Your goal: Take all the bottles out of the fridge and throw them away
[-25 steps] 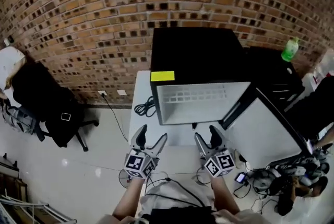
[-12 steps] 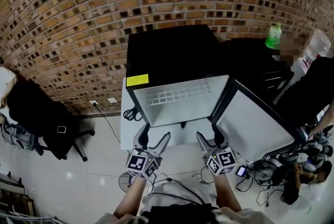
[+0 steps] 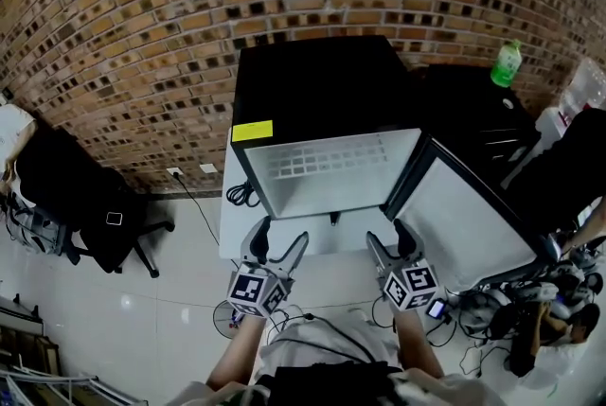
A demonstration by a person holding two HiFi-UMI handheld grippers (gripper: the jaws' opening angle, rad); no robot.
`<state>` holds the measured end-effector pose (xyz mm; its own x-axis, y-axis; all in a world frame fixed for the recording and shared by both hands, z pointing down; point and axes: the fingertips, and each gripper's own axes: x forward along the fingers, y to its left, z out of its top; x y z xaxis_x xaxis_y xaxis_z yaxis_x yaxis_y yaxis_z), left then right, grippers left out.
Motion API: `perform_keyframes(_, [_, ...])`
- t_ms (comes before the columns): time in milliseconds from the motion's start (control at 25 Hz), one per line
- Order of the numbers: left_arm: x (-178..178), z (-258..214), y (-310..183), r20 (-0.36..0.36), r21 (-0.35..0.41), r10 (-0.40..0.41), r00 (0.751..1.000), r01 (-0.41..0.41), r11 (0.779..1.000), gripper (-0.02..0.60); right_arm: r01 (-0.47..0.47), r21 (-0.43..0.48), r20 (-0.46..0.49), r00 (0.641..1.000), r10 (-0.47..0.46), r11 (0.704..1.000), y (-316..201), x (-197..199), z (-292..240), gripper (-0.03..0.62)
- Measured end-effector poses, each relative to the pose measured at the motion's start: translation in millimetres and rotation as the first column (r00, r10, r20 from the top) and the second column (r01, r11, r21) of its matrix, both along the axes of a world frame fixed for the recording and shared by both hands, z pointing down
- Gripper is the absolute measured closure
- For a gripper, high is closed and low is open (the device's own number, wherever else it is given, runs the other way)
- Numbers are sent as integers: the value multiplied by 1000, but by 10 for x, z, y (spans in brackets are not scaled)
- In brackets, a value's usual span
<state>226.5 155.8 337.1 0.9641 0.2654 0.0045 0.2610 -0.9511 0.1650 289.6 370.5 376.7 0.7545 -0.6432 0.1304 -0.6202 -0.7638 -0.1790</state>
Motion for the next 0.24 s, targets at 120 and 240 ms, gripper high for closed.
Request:
perform_keyframes(120, [10,-15,59,-23,22,-1,1000,1,1000,215,7,-3,-7,1000,-7,1000,23,27,-67,270])
perform_keyframes(240, [36,-71,119,-35,45,0,999,2,999,215,21,2,-30,999,-21,1000,40,66,-128,270])
